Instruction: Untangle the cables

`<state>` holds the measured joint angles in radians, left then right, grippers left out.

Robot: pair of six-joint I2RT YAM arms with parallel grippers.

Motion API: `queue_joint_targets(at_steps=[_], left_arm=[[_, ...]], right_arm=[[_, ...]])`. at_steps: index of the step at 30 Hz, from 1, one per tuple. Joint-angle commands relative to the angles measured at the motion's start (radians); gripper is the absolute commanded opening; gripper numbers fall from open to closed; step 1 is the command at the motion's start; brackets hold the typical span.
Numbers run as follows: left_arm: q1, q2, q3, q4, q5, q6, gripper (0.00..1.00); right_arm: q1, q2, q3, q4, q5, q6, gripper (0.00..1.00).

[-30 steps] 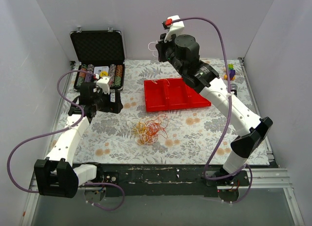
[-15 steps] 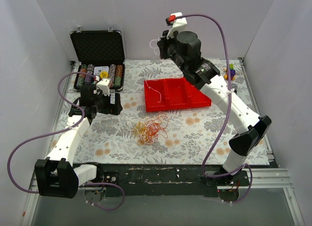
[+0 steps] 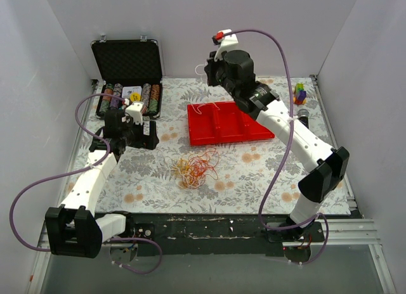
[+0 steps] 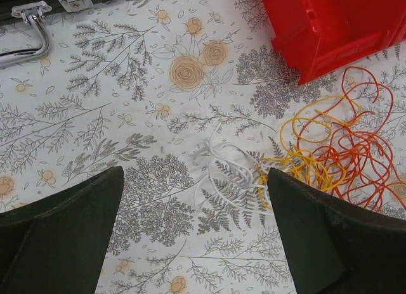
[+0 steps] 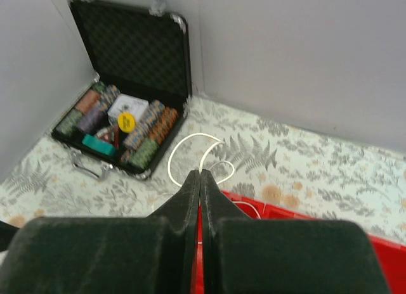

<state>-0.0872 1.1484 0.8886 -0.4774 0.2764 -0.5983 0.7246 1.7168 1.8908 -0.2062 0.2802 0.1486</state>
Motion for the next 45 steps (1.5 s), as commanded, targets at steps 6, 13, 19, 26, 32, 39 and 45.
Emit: queue_joint_targets(at_steps=[6, 13, 19, 26, 32, 39, 45], left_arm=[[0.007, -0.032, -0.019, 0.020, -0.005, 0.025, 0.98], [0.009, -0.030, -0.013, 0.026, -0.002, 0.017, 0.98], [0.010, -0.032, -0.019, 0.022, 0.003, 0.018, 0.98], [0.010, -0.052, -0.042, 0.020, 0.006, 0.020, 0.98], [0.010, -0.053, -0.047, 0.016, 0.007, 0.022, 0.98], [0.010, -0.052, -0.048, 0.016, 0.014, 0.018, 0.98], [0.010, -0.049, -0.053, 0.017, 0.009, 0.026, 0.98]], right_arm=[[-0.039, -0.037, -0.107, 0.080, -0.033, 0.063, 0.01], [-0.050, 0.023, 0.000, 0.001, -0.059, 0.052, 0.01], [-0.047, 0.033, 0.195, -0.008, -0.064, 0.016, 0.01], [-0.050, 0.026, 0.254, -0.016, -0.052, -0.014, 0.01], [-0.048, 0.015, 0.251, -0.022, -0.068, -0.007, 0.01], [-0.048, -0.002, 0.146, 0.014, -0.070, 0.016, 0.01], [-0.050, 0.012, 0.105, 0.028, -0.073, 0.032, 0.01]])
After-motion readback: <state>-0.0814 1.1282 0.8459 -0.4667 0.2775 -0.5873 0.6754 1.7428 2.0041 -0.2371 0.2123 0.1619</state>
